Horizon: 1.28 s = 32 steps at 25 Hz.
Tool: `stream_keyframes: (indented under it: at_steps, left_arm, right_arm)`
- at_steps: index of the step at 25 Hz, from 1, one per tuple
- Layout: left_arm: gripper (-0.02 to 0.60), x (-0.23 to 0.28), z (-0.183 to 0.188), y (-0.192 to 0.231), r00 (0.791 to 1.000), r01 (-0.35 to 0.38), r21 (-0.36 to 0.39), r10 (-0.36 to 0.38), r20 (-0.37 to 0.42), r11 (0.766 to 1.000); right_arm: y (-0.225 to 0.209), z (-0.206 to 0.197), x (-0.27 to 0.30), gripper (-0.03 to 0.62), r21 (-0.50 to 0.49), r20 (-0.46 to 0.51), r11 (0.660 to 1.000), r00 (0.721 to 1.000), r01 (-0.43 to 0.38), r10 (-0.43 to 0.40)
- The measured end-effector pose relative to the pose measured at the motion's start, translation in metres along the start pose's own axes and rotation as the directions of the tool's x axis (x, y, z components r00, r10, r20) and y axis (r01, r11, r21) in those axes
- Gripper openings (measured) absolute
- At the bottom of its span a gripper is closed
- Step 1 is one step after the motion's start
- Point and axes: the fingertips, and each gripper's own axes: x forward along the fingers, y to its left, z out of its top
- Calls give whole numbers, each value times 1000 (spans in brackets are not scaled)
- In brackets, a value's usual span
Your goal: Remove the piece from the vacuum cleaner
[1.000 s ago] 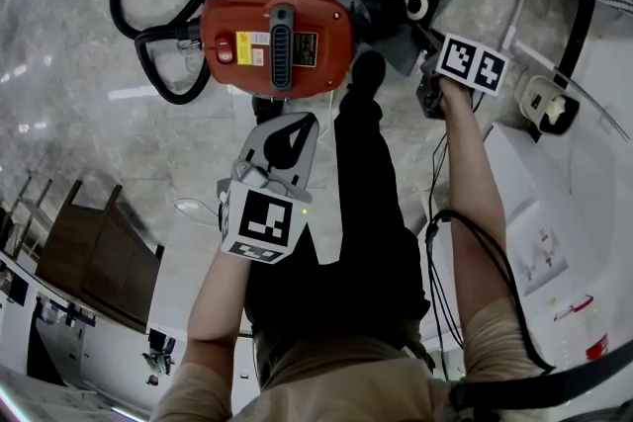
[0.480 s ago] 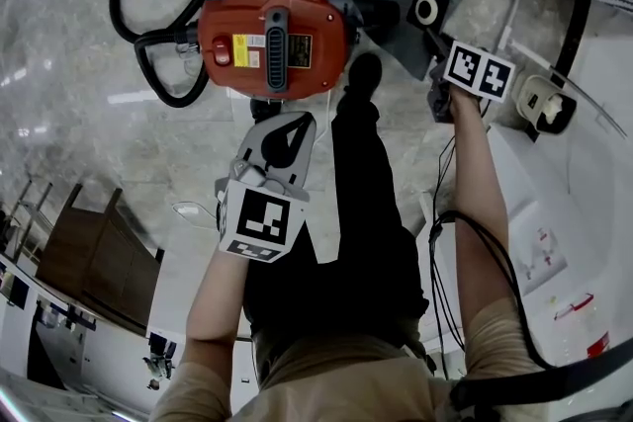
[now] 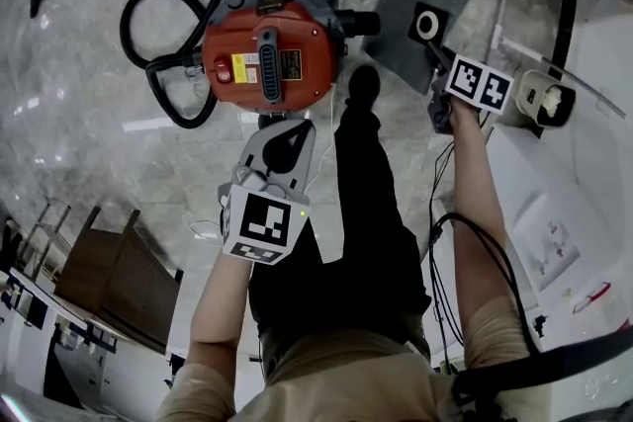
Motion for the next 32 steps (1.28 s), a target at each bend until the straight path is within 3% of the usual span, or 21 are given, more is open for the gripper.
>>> stream_keyframes:
  at_steps: [14, 24, 32]
  left_arm:
    - [3, -68, 68, -34, 998, -10, 144, 2, 59, 990]
    - [3, -141, 86, -63, 996, -11, 211, -9, 94, 977]
    - [3, -192, 102, -57, 988, -78, 231, 45, 146, 970]
  right_arm:
    - [22, 4, -106, 25, 81, 110, 996, 994, -22, 13]
    - [50, -2, -200, 25, 133, 189, 990, 982, -40, 14]
    - [59, -7, -252, 25, 160, 217, 987, 976, -11, -24]
